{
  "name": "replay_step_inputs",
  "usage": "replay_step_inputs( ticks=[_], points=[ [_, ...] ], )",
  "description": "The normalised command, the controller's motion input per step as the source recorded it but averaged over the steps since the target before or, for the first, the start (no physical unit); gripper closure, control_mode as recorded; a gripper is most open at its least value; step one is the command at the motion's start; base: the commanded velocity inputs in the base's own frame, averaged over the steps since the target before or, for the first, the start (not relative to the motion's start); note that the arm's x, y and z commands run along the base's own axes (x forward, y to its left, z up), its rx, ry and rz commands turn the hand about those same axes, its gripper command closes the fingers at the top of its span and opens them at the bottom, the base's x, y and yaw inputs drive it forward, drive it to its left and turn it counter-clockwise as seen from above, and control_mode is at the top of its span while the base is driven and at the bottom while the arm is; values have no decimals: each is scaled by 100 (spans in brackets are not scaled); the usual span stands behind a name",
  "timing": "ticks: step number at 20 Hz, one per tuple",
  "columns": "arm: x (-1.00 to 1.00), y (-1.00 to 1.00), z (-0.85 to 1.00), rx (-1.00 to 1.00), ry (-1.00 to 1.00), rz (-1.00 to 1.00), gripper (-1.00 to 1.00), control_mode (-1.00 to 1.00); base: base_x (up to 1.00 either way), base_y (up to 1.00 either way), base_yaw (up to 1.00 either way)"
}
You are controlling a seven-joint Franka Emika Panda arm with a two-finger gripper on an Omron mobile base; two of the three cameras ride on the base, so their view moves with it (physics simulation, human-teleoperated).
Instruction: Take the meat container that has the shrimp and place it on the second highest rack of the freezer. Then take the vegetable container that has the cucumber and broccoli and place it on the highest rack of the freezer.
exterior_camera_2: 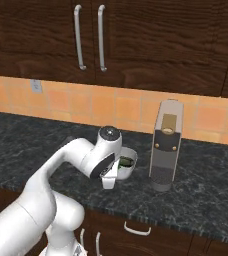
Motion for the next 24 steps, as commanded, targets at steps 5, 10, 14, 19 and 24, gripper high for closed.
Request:
replay_step_inputs(
  ticks=[5, 10, 14, 19, 24],
  points=[
    [39, -17, -39, 0, 9, 0, -100, -100, 0, 0, 0],
    [30, -34, -33, 0, 0, -5, -100, -100, 0, 0, 0],
    [16, 0, -46, 0, 2, -5, -100, -100, 0, 0, 0],
    [13, 0, -42, 0, 5, -1, -100, -100, 0, 0, 0],
    [16, 0, -35, 0, 3, 0, -100, -100, 0, 0, 0]
  ],
)
